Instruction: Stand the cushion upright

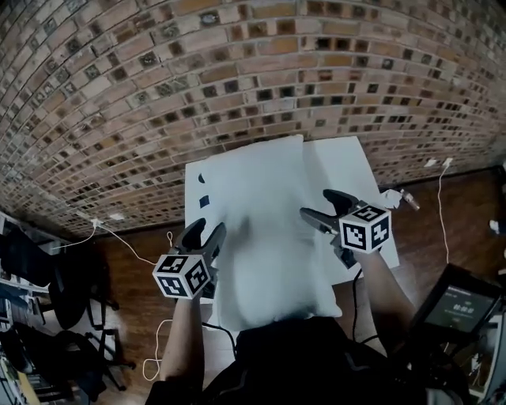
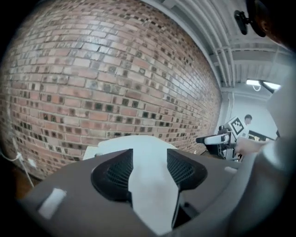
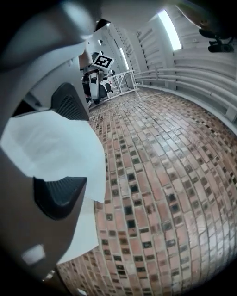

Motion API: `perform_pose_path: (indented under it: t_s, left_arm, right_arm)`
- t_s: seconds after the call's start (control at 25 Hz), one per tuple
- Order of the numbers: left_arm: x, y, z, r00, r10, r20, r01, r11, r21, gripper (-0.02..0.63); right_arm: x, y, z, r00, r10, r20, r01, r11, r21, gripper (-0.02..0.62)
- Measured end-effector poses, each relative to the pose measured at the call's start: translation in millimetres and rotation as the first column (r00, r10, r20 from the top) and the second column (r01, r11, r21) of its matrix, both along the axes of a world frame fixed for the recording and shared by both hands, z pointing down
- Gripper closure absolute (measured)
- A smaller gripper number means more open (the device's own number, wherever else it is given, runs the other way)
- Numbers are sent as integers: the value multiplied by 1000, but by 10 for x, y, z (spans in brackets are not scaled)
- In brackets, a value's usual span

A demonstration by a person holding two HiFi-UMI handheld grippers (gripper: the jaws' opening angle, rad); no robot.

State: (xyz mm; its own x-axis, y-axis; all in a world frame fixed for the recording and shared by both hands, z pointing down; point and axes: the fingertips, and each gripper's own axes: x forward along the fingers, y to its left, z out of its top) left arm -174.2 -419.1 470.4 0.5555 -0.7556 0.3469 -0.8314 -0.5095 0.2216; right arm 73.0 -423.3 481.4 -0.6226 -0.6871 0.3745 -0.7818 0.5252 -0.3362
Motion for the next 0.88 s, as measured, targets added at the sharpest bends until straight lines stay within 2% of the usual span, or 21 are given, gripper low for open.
perform_pose_path:
  t_s: [0.08, 0.24, 0.4, 0.48, 0.68, 0.76, 0.88]
  left_arm:
    - [-118, -165, 225, 1000, -28, -14, 27, 997, -73, 343]
    - [-147, -357, 710, 999, 1, -35, -9, 975, -221, 237]
    - [-120, -370, 1255, 999, 36, -34, -46, 920, -389, 176]
    - [-78, -383, 1451, 998, 45, -38, -57, 894, -444, 127]
    - [39, -355, 1770, 987, 62, -146, -135, 815, -564, 109]
    - [69, -343, 1841, 983, 75, -166, -159, 800, -578, 109]
    - [101, -358, 1884, 976, 78, -201, -183, 795, -579, 129]
  right_arm:
    - [10, -113, 277, 1000, 14, -7, -14, 996, -89, 173]
    - [69, -196, 812, 998, 38, -44, -48, 967, -251, 98]
    - [59, -168, 1251, 997, 32, -77, -58, 928, -367, 50]
    - [39, -160, 1423, 998, 31, -60, -54, 906, -419, 35]
    - [-104, -145, 1725, 994, 61, 86, -5, 838, -545, 21]
    - [-147, -130, 1794, 991, 68, 116, 9, 828, -561, 21]
    - [-202, -145, 1820, 989, 53, 137, 34, 825, -564, 45]
